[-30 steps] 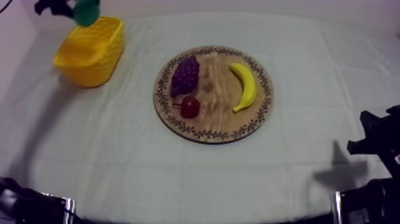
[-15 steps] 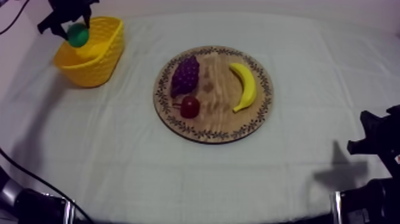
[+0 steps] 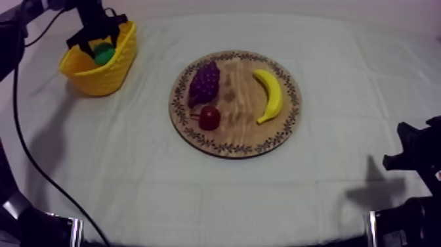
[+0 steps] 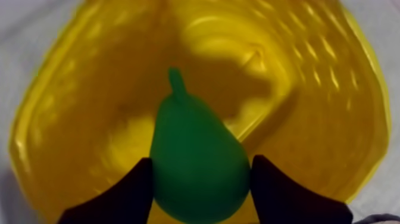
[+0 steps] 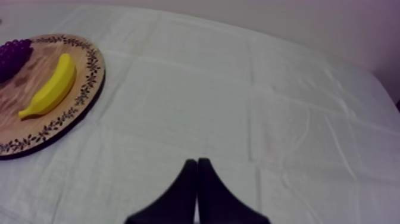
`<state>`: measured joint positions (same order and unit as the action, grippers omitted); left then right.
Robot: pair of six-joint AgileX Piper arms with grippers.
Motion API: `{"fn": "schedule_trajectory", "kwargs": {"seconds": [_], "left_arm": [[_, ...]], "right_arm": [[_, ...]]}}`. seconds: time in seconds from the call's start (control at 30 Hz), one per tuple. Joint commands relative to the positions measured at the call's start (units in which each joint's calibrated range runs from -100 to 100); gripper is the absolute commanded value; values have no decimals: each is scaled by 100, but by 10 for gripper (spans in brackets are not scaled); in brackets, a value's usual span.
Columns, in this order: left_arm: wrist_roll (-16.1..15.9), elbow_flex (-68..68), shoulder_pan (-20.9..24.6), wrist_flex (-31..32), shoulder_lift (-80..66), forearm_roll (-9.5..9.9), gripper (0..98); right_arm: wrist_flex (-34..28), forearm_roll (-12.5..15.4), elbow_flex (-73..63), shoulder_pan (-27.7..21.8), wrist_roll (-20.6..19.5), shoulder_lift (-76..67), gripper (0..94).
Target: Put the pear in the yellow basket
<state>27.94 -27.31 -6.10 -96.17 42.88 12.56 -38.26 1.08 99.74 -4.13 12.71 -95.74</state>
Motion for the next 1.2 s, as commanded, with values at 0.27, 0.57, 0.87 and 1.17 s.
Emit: {"fn": "schedule_trajectory", "kwargs": {"seconds": [0.27, 0.57, 0.87, 1.17], "left_arm": [[71, 111, -105, 239, -242, -51, 715], [-92, 1544, -277, 980, -2088, -57, 61], [-239, 4406, -537, 2642, -5101, -1, 3], [-1145, 7784, -452, 4964, -8418, 156, 1]], "right_arm": [[3, 2, 4, 0, 1, -2, 3], [3, 2, 4, 0, 1, -2, 3], [3, 2, 4, 0, 1, -2, 3], [3, 2, 4, 0, -2, -2, 3]]}}
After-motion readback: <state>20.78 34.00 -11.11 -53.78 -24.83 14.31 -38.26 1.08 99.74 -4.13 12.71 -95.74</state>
